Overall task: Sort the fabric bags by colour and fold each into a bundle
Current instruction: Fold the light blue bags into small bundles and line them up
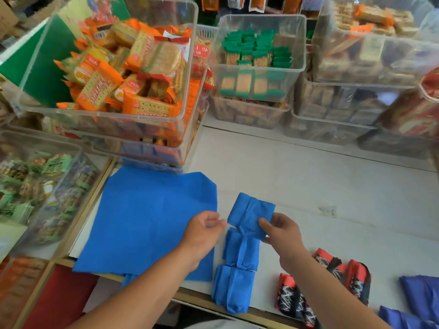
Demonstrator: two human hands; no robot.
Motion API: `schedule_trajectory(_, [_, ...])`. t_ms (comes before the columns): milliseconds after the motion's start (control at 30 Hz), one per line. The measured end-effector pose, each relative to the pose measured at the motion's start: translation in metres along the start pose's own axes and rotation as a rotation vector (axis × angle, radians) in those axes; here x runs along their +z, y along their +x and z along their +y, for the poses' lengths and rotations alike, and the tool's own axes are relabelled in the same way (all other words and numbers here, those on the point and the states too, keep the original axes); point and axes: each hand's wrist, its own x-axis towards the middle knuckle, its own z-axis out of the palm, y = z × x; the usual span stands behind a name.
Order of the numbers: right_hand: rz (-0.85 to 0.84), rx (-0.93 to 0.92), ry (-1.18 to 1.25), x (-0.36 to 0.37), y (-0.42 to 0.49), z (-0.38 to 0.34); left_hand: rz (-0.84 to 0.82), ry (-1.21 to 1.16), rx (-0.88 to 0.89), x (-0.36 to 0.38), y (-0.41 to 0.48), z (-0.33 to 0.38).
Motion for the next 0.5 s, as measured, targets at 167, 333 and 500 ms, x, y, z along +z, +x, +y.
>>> schedule_trajectory(167, [0.056, 0.024, -0.128, 0.017, 0.055, 0.021, 0.069, 0.557, 0.074, -0.025, 0.023, -0.058])
schedule_trajectory(333, [0.155, -0.088, -0.553, 0.022, 0.083, 0.042, -0.014, 0.857, 0.022, -0.039, 0.025, -0.098])
schedule_trajectory(500, [0.002, -0.462, -1.114, 0.033, 0.068, 0.058, -0.069, 0.981, 0.082, -0.052, 0.021, -0.13])
